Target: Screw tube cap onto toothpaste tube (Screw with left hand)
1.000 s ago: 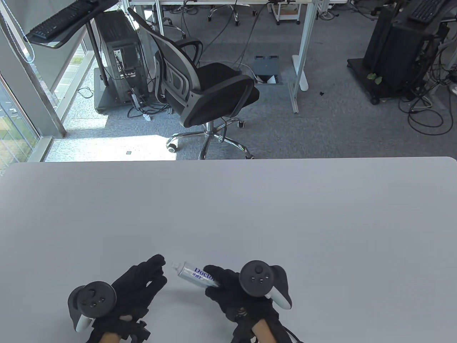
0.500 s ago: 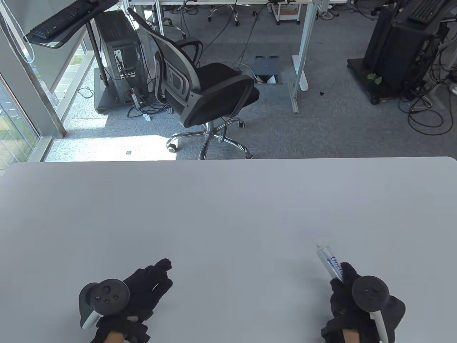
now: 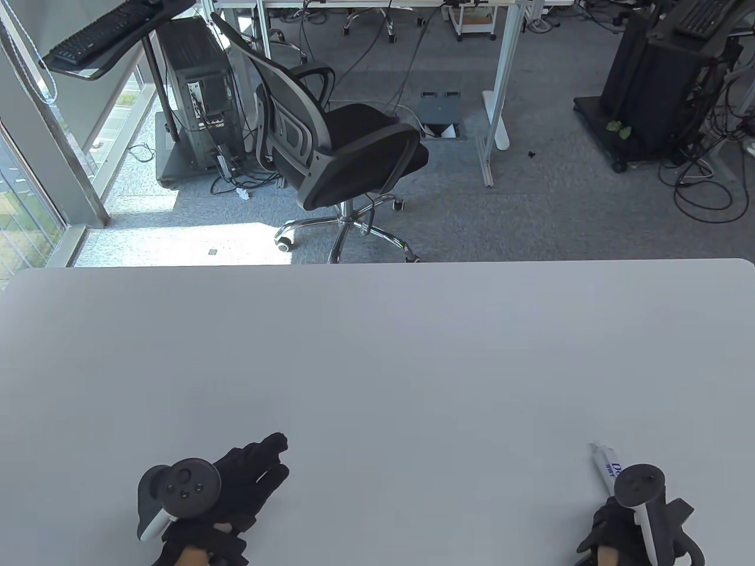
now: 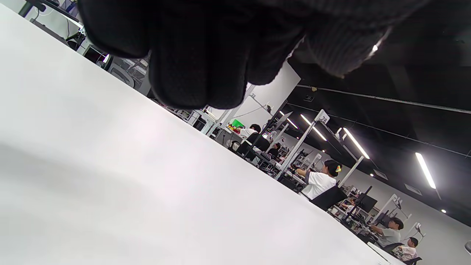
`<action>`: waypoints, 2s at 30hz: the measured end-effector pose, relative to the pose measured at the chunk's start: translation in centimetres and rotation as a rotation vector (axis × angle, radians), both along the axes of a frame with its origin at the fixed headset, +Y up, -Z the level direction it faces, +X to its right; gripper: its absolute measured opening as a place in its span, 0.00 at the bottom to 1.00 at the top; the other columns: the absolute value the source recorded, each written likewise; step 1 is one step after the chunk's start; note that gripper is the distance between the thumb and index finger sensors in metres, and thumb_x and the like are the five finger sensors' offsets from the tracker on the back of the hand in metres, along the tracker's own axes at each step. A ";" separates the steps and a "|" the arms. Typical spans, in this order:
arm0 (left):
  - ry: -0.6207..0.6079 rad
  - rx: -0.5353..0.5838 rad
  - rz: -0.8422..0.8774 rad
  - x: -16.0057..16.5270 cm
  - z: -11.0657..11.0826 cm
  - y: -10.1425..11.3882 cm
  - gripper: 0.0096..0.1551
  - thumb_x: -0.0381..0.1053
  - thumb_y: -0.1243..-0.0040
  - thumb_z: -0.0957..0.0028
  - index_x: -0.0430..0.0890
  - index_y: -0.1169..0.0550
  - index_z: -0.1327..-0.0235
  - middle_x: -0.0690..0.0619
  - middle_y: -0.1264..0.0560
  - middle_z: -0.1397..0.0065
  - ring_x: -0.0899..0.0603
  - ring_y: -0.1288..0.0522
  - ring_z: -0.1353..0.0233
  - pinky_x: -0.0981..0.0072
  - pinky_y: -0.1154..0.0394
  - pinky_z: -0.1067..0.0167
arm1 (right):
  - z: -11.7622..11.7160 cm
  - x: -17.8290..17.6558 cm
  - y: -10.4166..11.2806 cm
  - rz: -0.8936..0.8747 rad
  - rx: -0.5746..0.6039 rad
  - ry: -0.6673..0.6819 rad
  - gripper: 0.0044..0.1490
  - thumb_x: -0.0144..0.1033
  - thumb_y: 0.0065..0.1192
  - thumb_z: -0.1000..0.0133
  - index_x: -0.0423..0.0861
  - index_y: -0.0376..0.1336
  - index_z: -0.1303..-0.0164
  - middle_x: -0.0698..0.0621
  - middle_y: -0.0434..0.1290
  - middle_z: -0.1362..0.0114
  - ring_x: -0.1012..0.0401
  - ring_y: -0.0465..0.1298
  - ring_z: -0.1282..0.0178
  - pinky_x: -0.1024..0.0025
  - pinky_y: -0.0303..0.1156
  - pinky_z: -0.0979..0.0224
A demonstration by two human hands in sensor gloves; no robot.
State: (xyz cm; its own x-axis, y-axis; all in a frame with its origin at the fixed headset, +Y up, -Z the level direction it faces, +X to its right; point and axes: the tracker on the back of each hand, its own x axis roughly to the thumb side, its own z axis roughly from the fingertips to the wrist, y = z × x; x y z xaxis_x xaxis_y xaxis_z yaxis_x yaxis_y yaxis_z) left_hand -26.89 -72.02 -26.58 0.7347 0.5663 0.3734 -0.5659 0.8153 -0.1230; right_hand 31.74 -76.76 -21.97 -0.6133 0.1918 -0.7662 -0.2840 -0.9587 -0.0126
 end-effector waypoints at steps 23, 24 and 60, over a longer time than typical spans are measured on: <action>0.154 0.160 -0.005 -4.3 0.9 6.4 0.39 0.69 0.51 0.38 0.52 0.34 0.16 0.43 0.31 0.19 0.36 0.29 0.23 0.32 0.39 0.28 | -1.6 -27.5 14.5 -0.149 0.696 1.047 0.46 0.53 0.51 0.38 0.45 0.45 0.14 0.32 0.41 0.13 0.28 0.41 0.16 0.23 0.41 0.28; 0.157 0.164 0.004 -4.1 0.9 6.2 0.39 0.69 0.50 0.38 0.52 0.34 0.16 0.43 0.32 0.18 0.36 0.30 0.22 0.32 0.39 0.28 | -1.9 -28.3 13.8 -0.179 0.679 1.066 0.47 0.54 0.50 0.38 0.45 0.43 0.14 0.32 0.38 0.13 0.29 0.38 0.17 0.23 0.38 0.28; 0.057 0.039 -0.359 1.5 -1.0 -2.3 0.47 0.75 0.52 0.40 0.62 0.53 0.12 0.50 0.62 0.10 0.37 0.64 0.13 0.32 0.63 0.27 | -5.5 -33.8 0.0 -0.094 0.042 1.211 0.50 0.56 0.47 0.39 0.46 0.36 0.15 0.35 0.30 0.16 0.32 0.28 0.21 0.25 0.29 0.32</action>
